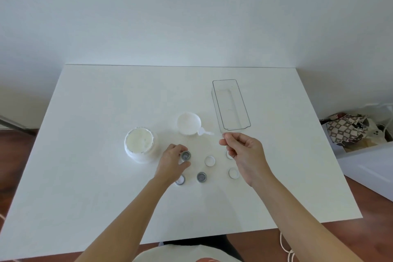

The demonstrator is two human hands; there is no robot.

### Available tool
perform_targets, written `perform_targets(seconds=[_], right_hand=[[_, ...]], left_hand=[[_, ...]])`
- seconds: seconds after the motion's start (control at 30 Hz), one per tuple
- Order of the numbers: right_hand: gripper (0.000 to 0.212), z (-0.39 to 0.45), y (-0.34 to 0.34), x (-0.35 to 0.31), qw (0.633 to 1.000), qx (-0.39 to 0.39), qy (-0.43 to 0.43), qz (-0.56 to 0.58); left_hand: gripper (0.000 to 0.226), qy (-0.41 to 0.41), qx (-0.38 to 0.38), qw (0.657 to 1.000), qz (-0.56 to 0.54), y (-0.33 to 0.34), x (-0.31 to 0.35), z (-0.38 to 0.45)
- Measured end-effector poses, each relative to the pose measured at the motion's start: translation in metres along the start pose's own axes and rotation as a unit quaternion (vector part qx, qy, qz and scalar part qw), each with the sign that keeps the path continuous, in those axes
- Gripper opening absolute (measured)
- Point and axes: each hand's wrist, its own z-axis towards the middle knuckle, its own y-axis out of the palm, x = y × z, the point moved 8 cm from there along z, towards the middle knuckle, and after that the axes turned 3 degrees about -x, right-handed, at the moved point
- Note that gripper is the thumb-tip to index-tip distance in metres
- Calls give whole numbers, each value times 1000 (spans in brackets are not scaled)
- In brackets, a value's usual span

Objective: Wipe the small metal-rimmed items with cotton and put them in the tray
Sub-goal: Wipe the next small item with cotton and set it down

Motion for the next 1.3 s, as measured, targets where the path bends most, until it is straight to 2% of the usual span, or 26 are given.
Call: perform_targets(seconds=[0.3,0.43,0.53,0.6,0.7,0.73,0.83,0.87,0.93,1.03,1.13,1.2,1.3], right_hand=[[6,14,53,-18,995,-92,-13,-25],[6,20,96,-24,985,-122,-57,-107],[10,23,131,-29,957,-135,-127,-221],[10,20,158,-34,916,-140,-202,-317],[14,17,197,-33,833,-168,-294,-438],[17,16,208,-29,793,-179,-315,-489],[21,15,235,-17,623,-179,-381,-659],[20,14,239,-15,581,-173,-389,-693],[27,13,243,-12,538,-164,-388,-730],[44,15,244,-8,534,-170,-364,-743],[45,19,242,-8,547,-170,-336,-748],[37,23,239,-7,574,-175,-297,-743],[37,31,227,-4,655,-172,-212,-704]], left_hand=[[34,-6,89,975,-201,-70,5,-64],[31,-24,139,958,-249,-106,-17,-91],[31,-37,168,948,-266,-127,-36,-106],[31,-45,185,945,-265,-137,-45,-114],[30,-54,205,938,-274,-147,-56,-122],[31,-56,209,936,-276,-148,-59,-123],[32,-60,216,934,-280,-152,-63,-126],[32,-60,217,933,-282,-152,-64,-127],[32,-61,216,931,-287,-153,-66,-128],[33,-66,212,929,-295,-152,-69,-127],[33,-67,207,930,-296,-152,-69,-125],[33,-66,203,930,-299,-152,-69,-123],[34,-61,198,931,-300,-153,-68,-119]])
